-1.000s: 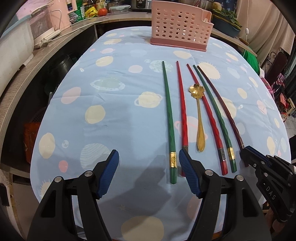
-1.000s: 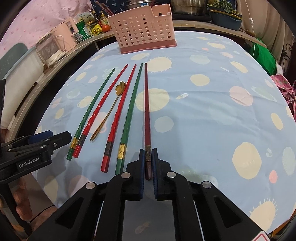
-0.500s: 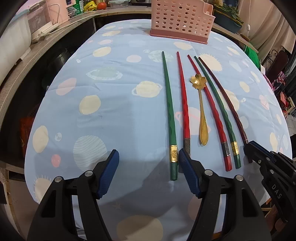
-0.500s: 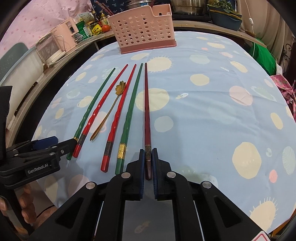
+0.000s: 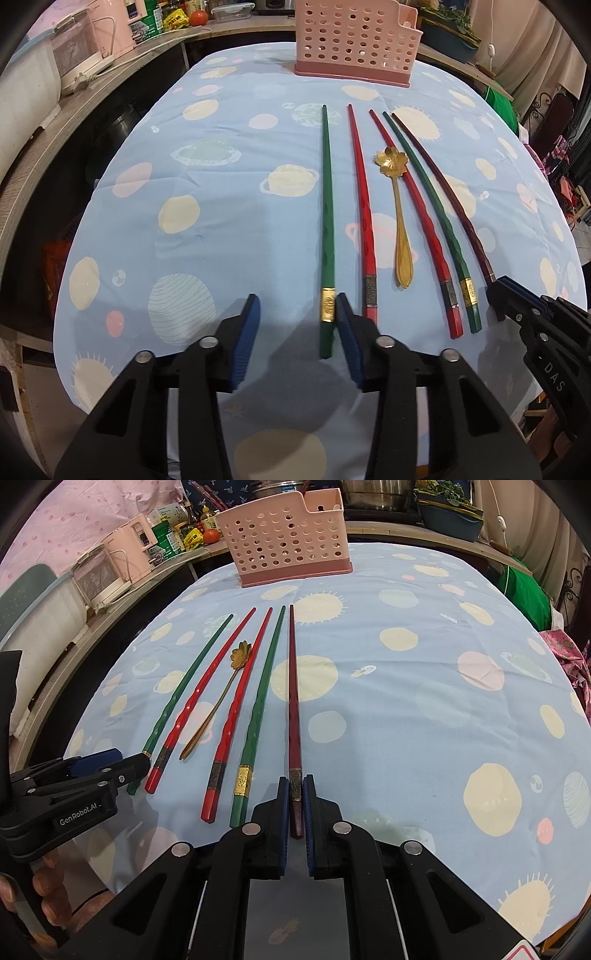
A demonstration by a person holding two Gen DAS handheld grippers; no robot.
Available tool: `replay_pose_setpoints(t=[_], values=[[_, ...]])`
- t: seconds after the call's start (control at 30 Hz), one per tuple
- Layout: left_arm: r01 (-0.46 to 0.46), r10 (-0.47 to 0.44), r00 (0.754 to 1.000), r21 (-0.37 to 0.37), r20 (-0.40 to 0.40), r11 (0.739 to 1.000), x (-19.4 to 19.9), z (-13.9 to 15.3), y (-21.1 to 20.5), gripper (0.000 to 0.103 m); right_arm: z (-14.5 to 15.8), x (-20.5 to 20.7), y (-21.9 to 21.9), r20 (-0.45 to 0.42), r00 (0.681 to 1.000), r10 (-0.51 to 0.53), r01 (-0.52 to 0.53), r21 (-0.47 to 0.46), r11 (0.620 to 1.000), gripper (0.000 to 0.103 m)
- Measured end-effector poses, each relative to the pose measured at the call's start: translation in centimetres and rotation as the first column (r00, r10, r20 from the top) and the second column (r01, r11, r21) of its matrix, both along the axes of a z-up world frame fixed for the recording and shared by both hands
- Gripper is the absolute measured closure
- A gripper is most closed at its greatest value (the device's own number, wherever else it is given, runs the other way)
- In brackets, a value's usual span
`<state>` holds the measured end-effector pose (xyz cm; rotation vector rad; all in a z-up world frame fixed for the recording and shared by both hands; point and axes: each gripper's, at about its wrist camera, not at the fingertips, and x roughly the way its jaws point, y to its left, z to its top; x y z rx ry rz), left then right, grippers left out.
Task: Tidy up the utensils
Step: 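Close the left tool on the green gold-banded chopstick while the right tool holds its chopstick, then lift both held chopsticks and carry them toward the pink basket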
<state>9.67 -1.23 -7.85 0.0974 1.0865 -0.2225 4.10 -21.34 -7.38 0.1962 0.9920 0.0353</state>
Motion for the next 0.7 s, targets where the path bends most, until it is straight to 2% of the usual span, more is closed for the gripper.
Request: replay_pose_setpoints(t=[0.2, 0.47, 0.7], values=[[0.02, -0.02, 1.0, -0.01, -0.006, 1.0, 0.0, 0.1, -0.2, 0.094, 0.0, -0.1, 0.0, 0.0, 1.0, 0.001, -0.001, -0.001, 1.0, 0.096], [0.023, -0.023, 1.0, -0.025, -0.017, 0.999, 0.1, 0.4, -0.2, 0.095, 0.3, -0.1, -0.1, 0.004, 1.0, -0.001, 0.001, 0.009, 1.0, 0.096], [0.012, -0.012, 1.0, -0.046, 0.013, 0.999, 0.5, 2.3, 0.1, 0.095, 2.5, 0.3, -1.1, 0.053, 0.998, -0.018, 0.017, 0.024, 1.0, 0.096]])
